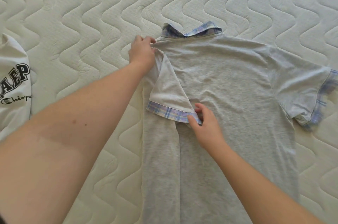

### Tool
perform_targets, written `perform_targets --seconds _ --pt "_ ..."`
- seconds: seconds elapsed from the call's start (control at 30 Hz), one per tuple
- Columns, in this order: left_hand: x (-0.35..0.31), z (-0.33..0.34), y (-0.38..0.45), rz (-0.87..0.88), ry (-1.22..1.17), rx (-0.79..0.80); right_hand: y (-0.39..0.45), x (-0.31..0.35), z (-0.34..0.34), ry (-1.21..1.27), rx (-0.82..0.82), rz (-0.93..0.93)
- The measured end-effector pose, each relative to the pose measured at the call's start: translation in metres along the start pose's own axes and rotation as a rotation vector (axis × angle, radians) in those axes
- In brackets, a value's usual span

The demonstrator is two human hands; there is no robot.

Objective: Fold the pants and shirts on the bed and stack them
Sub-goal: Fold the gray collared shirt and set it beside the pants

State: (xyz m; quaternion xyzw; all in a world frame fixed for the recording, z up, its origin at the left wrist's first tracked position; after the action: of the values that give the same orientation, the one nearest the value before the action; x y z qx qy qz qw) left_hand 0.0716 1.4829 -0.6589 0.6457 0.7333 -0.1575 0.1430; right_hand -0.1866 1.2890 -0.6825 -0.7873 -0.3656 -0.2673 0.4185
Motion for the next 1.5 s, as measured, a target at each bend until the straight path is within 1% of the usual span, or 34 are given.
perform_targets --seconds 0.1,0.17,0.23,0.3,0.37,0.43,0.5,0.6,0.67,0.73,0.8,0.9,0.97,1.07,1.13,1.17,1.23,1.33,1.4,1.43,1.5 --pt "0.012 0.000 0.021 0.048 0.148 0.086 0.010 -0.006 -0.002 0.014 -0.041 0.121" --pt "0.014 0.000 0.034 0.080 0.169 0.164 0.015 -0.008 -0.001 -0.022 -0.051 0.171" --pt "0.010 0.003 0.040 0.141 0.167 0.315 0.018 -0.009 0.001 -0.058 -0.049 0.207" --pt "0.006 0.007 0.037 0.226 0.260 0.487 0.021 -0.007 0.002 -0.158 -0.038 0.199" --pt "0.004 0.003 0.037 0.292 0.372 0.546 0.022 -0.003 0.002 -0.241 -0.035 0.188" --pt "0.000 0.000 0.044 0.299 0.387 0.531 0.022 -0.002 0.004 -0.239 -0.031 0.194" --pt "-0.003 -0.003 0.050 0.285 0.365 0.482 0.022 -0.001 0.008 -0.238 -0.027 0.184" --pt "-0.003 -0.002 0.052 0.284 0.391 0.390 0.020 0.000 0.008 -0.327 -0.062 0.139" --pt "-0.007 -0.009 0.049 0.260 0.350 0.241 0.018 0.002 0.006 -0.455 -0.074 0.091" --pt "-0.021 -0.022 0.034 0.255 0.244 0.074 0.017 0.005 0.002 -0.582 -0.093 0.042" --pt "-0.045 -0.026 0.001 0.366 0.144 0.003 0.016 0.011 -0.003 -0.638 -0.132 -0.032" --pt "-0.080 -0.011 -0.067 0.622 0.076 0.031 0.014 0.012 -0.019 -0.511 -0.204 -0.097" --pt "-0.094 0.009 -0.100 0.722 0.091 0.098 0.019 0.006 -0.038 -0.385 -0.258 -0.095" --pt "-0.117 0.039 -0.122 0.750 0.077 0.183 0.030 -0.008 -0.074 -0.237 -0.317 -0.083" --pt "-0.136 0.055 -0.128 0.757 0.071 0.207 0.038 -0.016 -0.103 -0.205 -0.368 -0.079" --pt "-0.148 0.063 -0.131 0.771 0.077 0.219 0.042 -0.020 -0.121 -0.203 -0.412 -0.078" --pt "-0.174 0.082 -0.139 0.808 0.102 0.254 0.045 -0.029 -0.161 -0.187 -0.556 -0.058" --pt "-0.211 0.107 -0.144 0.814 0.117 0.306 0.041 -0.056 -0.226 -0.179 -0.837 0.063" --pt "-0.233 0.120 -0.144 0.809 0.126 0.328 0.040 -0.084 -0.260 -0.190 -0.956 0.240" --pt "-0.243 0.125 -0.142 0.804 0.126 0.334 0.043 -0.101 -0.271 -0.180 -0.962 0.353" --pt "-0.260 0.133 -0.136 0.785 0.112 0.336 0.049 -0.131 -0.285 -0.182 -0.891 0.539"
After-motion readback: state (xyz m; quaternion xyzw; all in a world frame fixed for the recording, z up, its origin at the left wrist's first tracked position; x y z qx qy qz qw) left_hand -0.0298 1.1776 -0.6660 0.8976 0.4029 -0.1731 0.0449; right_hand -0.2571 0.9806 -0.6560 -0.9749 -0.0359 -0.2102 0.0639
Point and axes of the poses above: each hand's wrist, its own y-axis towards the middle knuckle, its own z-axis out of the palm, x = y × z, the point moved 10 cm from there along y, towards the middle knuckle, and after that the axes turned 14 degrees about -x, right-handed, at the moved point
